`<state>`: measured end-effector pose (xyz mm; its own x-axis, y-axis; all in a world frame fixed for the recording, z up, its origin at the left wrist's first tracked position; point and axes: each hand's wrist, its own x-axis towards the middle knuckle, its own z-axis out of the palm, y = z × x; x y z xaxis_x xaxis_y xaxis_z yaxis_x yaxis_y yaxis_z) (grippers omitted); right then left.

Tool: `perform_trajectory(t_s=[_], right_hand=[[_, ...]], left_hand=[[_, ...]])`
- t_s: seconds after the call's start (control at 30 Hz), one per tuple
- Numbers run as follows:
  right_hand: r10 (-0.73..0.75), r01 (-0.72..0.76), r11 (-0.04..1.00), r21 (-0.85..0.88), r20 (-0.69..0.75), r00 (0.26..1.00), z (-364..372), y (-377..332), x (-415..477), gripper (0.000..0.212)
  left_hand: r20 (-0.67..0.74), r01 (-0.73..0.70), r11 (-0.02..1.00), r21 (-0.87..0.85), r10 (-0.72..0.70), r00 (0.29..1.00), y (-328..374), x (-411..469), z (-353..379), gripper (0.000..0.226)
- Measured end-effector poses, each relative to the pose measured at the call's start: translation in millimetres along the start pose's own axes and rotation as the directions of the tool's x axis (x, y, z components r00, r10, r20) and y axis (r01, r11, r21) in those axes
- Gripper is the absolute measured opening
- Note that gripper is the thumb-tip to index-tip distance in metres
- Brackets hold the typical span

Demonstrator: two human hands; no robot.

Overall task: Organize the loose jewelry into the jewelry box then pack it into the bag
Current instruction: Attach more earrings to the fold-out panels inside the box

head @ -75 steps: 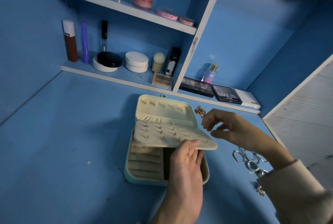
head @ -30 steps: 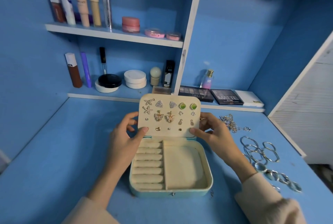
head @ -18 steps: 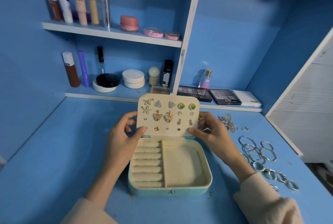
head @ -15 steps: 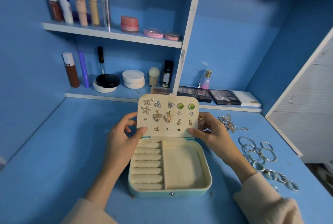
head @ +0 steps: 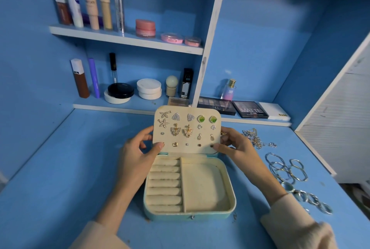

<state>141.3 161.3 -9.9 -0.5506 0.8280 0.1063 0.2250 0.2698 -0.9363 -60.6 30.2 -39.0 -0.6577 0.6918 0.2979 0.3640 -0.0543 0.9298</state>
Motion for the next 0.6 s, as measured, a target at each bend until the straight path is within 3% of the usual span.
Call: perform_trajectory(t_s=[0.23, 0.6], right_hand=[[0.061, -0.067, 0.989, 0.132, 0.052, 0.997, -3, -6, -1, 0.031], [0.081, -0.086, 0.99, 0.116, 0.048, 0.996, -2, -11, 0, 0.025]], left_hand=[[-0.009, -0.008, 1.0, -0.009, 0.008, 1.0, 0, 0, 0, 0.053], [-0.016, -0.003, 1.0, -0.017, 0.003, 1.0, 0, 0, 0, 0.052]])
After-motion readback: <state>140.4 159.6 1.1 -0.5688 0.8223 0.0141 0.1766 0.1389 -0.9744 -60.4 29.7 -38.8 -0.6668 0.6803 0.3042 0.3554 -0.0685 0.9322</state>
